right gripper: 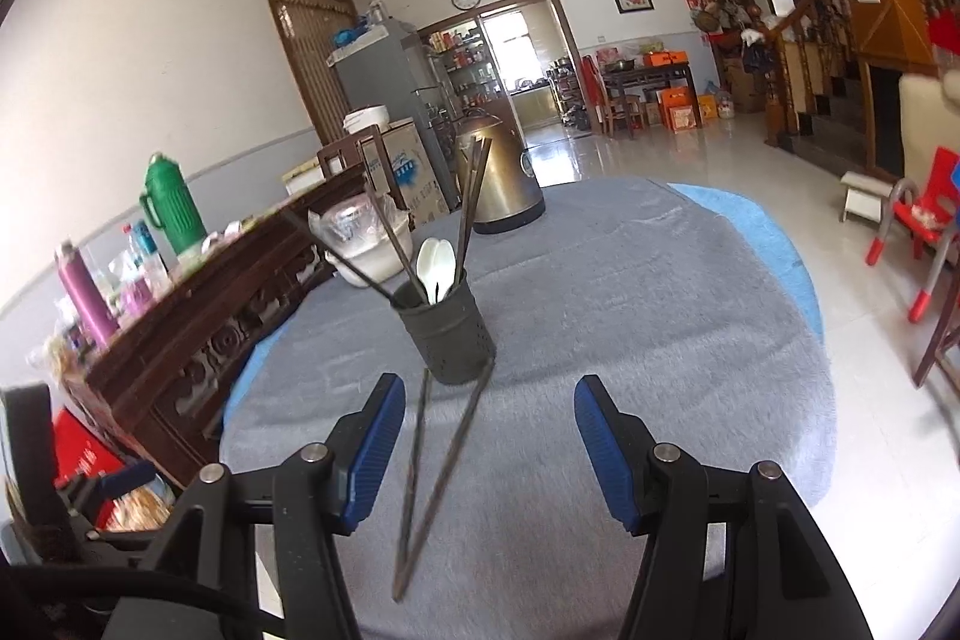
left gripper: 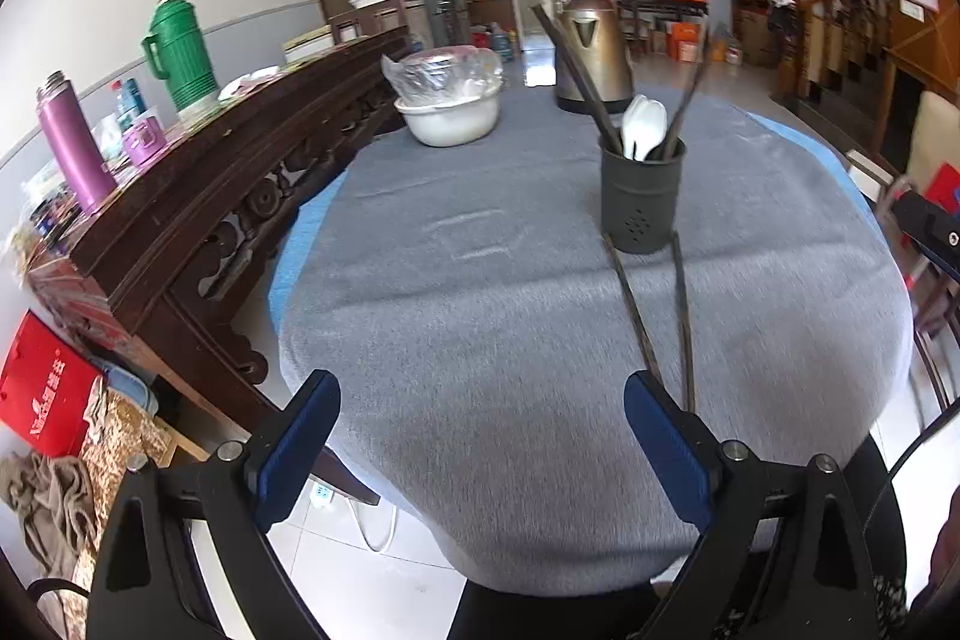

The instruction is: Organize utensils

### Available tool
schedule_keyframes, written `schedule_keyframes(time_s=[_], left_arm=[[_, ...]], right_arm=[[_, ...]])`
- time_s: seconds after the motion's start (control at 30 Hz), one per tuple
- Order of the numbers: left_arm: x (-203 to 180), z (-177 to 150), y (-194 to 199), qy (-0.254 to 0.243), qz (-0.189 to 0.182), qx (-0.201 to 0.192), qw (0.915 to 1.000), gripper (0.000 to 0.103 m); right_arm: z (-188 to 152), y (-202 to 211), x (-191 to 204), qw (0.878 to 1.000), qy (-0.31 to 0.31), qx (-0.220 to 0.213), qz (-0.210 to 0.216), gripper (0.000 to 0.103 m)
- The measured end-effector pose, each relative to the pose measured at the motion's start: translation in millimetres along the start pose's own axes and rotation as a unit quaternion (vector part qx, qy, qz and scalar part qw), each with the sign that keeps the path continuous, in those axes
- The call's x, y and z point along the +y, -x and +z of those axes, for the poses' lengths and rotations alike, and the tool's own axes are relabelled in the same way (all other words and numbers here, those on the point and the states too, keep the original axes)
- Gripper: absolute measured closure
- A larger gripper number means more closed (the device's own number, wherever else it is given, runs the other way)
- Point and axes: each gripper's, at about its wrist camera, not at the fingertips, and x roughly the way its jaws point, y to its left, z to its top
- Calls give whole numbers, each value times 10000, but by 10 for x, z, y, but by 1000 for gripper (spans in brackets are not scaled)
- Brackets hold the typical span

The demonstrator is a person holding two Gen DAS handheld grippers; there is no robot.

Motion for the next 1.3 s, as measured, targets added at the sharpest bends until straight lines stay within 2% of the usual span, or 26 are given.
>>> schedule_keyframes(time_s=[0.17,0.27,0.4,0.5,0.63,1.03,1.3], left_arm=[[-79,-115,93,-148,-55,-91,9998,7],[-99,-60,132,-207,-44,-199,9996,7],[-152,82,101,-281,78,-387,9988,7],[-156,159,54,-273,120,-366,9989,7],[-115,239,8,-140,157,-393,9990,7],[-155,364,-479,-93,256,4,9996,7],[-146,429,-897,13,279,382,9989,7]], right_arm=[[-57,3,59,9999,19,44,89,40],[-45,20,130,9998,171,13,126,40],[122,-74,130,9997,162,22,156,40],[349,-236,84,9997,-38,181,137,40],[476,-343,83,9996,-103,243,141,40],[213,-912,2,9957,-128,888,244,40],[140,-1451,-7,9899,-98,1386,293,41]])
